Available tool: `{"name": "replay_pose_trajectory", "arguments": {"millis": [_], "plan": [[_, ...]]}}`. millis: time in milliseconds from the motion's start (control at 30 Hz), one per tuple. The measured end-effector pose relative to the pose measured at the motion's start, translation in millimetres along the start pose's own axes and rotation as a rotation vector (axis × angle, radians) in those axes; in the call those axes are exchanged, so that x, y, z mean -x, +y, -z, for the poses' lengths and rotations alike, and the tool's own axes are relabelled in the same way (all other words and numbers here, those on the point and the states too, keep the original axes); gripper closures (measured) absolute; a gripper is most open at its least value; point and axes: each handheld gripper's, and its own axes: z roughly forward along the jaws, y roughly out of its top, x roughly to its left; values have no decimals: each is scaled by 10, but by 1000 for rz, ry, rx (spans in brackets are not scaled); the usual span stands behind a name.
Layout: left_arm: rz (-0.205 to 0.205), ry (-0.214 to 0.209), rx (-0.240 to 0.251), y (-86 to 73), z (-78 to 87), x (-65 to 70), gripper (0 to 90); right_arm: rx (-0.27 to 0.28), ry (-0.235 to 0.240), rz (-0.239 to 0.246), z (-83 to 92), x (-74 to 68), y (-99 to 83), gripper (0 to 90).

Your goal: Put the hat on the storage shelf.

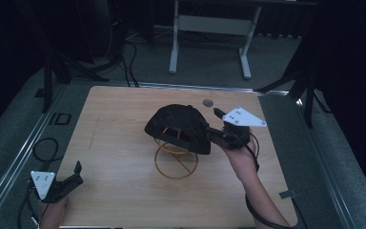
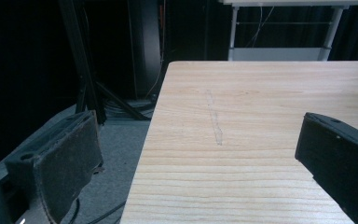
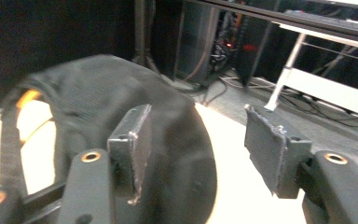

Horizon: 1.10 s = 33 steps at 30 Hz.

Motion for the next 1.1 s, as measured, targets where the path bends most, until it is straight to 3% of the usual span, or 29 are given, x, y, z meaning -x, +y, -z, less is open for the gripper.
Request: {"name": "replay_pose_trajectory", "arguments": {"millis": [567, 1100], "plan": [[-2, 1, -1, 0, 1, 3, 6, -78, -62, -63, 142, 485, -426, 154], [-2, 1, -1, 0, 1, 2, 6, -141, -145, -123, 237, 796, -1132, 132]]}}
